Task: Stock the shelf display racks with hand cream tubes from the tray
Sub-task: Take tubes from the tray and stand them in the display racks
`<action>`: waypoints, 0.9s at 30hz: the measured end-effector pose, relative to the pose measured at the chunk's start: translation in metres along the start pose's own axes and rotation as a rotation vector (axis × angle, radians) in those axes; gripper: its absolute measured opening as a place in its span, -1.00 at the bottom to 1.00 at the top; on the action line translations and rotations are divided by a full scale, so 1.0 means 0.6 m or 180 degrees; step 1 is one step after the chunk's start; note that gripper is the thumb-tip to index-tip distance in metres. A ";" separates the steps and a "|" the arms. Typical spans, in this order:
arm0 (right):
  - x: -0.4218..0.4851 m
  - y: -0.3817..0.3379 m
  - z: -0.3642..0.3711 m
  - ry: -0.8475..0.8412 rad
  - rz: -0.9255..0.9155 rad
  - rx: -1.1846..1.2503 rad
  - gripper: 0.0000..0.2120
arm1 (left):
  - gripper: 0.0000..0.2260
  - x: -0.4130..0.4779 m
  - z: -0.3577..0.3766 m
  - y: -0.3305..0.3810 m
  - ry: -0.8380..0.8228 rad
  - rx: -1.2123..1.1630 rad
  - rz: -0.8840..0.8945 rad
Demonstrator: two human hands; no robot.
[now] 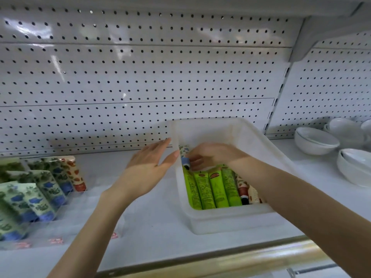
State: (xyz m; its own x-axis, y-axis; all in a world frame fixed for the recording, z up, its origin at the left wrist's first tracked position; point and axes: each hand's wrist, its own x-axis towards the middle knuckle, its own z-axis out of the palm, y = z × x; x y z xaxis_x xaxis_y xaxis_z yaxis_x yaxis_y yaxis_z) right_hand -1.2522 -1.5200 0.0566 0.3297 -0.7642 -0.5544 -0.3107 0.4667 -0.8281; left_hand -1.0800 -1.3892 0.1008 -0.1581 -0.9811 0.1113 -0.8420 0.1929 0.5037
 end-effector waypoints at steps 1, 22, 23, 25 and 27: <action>0.001 -0.001 0.001 -0.0111 -0.0025 -0.0011 -0.96 | -0.50 0.001 -0.001 -0.001 -0.0007 -0.0092 -0.0010; -0.204 -0.082 -0.005 -0.0258 -0.2002 -0.0509 -0.86 | -0.89 0.053 -0.011 0.060 0.1252 -0.2864 0.0573; -0.211 -0.073 -0.004 -0.0243 -0.2027 -0.0543 -0.88 | -0.90 0.053 -0.009 0.069 0.1268 -0.2958 0.0649; -0.224 -0.057 -0.007 -0.0218 -0.2058 -0.0565 -0.87 | -0.90 0.051 -0.003 0.083 0.1282 -0.3080 0.0749; -0.235 -0.045 -0.010 -0.0207 -0.2107 -0.0554 -0.86 | -0.90 0.044 0.003 0.097 0.1275 -0.3209 0.0849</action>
State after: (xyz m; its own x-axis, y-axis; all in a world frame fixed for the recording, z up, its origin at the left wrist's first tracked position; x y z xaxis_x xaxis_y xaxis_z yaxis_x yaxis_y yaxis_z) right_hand -1.2958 -1.4277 0.1577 0.5505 -0.8330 0.0554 -0.1621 -0.1718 -0.9717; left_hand -1.1343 -1.4040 0.1316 0.0594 -0.8663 0.4959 0.0262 0.4980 0.8668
